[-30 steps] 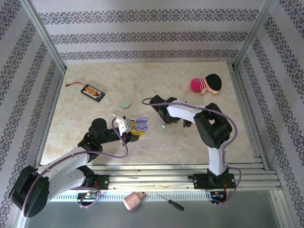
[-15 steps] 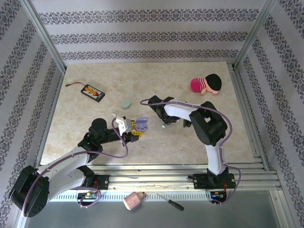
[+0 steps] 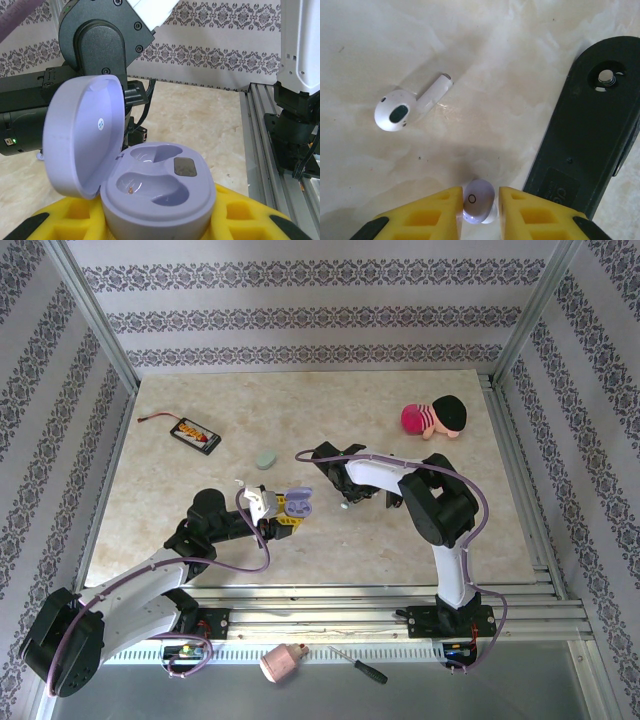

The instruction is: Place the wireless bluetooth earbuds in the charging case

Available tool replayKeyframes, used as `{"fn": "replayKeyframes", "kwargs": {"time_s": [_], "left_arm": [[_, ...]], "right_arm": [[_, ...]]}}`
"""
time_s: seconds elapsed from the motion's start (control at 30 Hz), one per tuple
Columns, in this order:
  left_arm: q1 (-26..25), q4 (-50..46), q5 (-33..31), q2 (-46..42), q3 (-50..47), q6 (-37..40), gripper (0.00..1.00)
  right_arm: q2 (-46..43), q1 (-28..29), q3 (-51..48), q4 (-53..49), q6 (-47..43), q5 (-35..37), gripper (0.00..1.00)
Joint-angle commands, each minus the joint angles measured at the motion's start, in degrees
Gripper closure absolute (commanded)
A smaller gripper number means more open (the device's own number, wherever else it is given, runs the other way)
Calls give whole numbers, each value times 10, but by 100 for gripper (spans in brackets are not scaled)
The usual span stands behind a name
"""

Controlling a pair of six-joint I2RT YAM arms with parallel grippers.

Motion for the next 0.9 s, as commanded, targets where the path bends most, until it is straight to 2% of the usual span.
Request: {"fn": "replayKeyframes", "kwargs": {"time_s": [0.0,0.6,0.87], "left_arm": [[-4,-2,8,-1,-2,15,86],[-4,-2,7,-3,-6,13,86],[-4,0,7,-4,-7,10,86]], "right_arm": [[12,9,1,-20,10,13,74],[22,5,-16,-18,14,-3,75],[7,5,-16,-14,8,1,81]]}}
